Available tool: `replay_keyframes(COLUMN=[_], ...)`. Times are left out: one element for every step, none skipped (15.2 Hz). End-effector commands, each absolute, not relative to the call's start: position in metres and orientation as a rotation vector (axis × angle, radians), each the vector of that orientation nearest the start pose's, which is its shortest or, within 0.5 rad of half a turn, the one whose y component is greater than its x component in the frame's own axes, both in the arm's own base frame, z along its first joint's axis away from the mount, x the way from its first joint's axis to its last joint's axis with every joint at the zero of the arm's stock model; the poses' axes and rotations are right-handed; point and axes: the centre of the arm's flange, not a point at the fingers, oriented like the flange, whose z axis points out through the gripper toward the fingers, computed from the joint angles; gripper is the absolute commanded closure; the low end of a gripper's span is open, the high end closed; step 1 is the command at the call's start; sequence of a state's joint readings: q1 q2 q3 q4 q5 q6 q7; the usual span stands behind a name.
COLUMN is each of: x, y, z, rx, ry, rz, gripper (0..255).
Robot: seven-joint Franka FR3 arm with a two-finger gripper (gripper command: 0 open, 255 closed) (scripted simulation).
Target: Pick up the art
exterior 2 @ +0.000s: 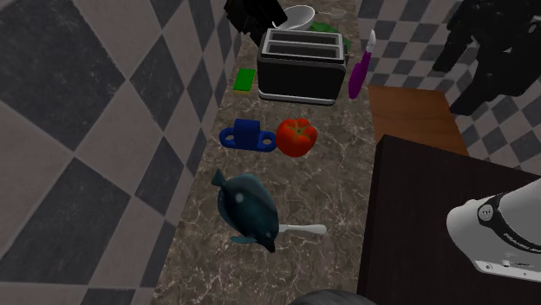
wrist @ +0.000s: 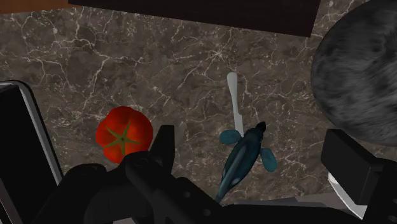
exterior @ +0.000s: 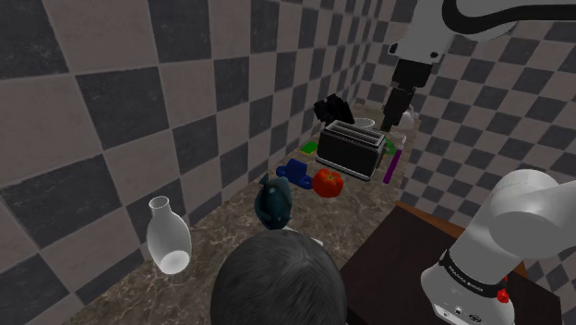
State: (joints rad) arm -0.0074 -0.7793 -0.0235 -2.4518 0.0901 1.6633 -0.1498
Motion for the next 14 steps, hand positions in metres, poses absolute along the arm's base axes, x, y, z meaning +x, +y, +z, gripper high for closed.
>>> replay_keyframes(x=[0.314, 0.322, 0.329, 0.337, 0.345, 0.352, 0.359, 0.367, 0.374, 0.382, 0.389, 0.396, 0.403, 0.411], y=[-0.002, 0.006, 0.014, 0.022, 0.029, 0.037, 0.045, 0.053, 0.061, 0.069, 0.077, 0.084, 0.092, 0.1], z=[0.552, 0.543, 0.535, 0.527, 0.519, 0.51, 0.502, 0.493, 0.485, 0.476, 0.468, 0.459, 0.45, 0.442], rx=[-3.03, -3.036, -3.042, -3.048, -3.054, -3.061, -3.067, -3.073, -3.079, -3.085, -3.091, -3.097, -3.102, -3.108], ry=[-0.177, -0.186, -0.194, -0.203, -0.212, -0.22, -0.229, -0.237, -0.246, -0.255, -0.264, -0.272, -0.281, -0.29], rz=[0.0, 0.001, 0.001, 0.002, 0.003, 0.003, 0.004, 0.005, 0.005, 0.006, 0.007, 0.007, 0.008, 0.009], gripper=[0, 0, 0, 0, 0, 0, 0, 0, 0, 0, 0, 0, 0, 0])
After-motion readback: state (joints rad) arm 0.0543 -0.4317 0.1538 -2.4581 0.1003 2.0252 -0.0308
